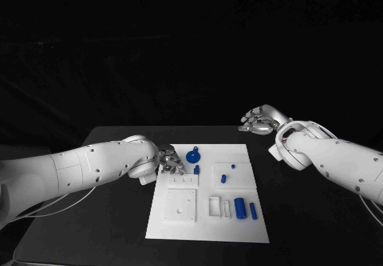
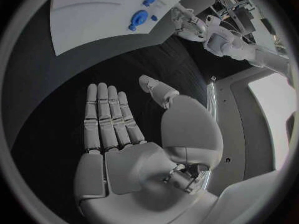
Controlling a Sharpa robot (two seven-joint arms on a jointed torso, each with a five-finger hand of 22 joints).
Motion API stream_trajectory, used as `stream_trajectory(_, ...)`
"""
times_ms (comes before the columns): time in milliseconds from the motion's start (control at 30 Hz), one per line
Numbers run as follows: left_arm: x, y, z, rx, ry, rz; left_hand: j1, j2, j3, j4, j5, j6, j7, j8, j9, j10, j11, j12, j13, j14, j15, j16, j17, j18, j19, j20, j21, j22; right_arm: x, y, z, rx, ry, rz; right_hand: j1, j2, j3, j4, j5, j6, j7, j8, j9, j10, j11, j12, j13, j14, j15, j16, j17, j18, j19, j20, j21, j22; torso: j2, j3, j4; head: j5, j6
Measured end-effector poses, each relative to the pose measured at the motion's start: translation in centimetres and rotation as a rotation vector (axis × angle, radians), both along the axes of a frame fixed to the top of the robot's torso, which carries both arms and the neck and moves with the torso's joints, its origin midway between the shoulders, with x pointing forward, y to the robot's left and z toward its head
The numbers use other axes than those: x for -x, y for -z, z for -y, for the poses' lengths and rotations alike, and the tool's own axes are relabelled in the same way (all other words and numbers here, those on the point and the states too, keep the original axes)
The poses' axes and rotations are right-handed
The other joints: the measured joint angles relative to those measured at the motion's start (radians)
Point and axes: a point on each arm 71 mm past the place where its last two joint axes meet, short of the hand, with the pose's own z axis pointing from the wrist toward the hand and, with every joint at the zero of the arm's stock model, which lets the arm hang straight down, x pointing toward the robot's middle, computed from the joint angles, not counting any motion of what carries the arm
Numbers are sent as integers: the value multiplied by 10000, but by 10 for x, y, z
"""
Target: Assemble the parts on the task board
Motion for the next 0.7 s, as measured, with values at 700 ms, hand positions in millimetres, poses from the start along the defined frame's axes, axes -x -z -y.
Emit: stream_trajectory(700, 6, -23, -15, 1883, -1068, 830, 578, -533, -227, 391, -39, -957, 541, -499, -389, -1051, 491, -1189, -602, -818, 427, -1340, -667, -156, -732, 197, -801, -644, 17, 5, -48, 1229, -1257, -897, -303, 85, -1559, -645, -583, 705, -741, 202, -5, 2116, -1298, 6113, 4789, 2847, -2122, 5959, 5451, -170, 4249, -2158, 4733, 3117, -7, -21, 3, 33, 168)
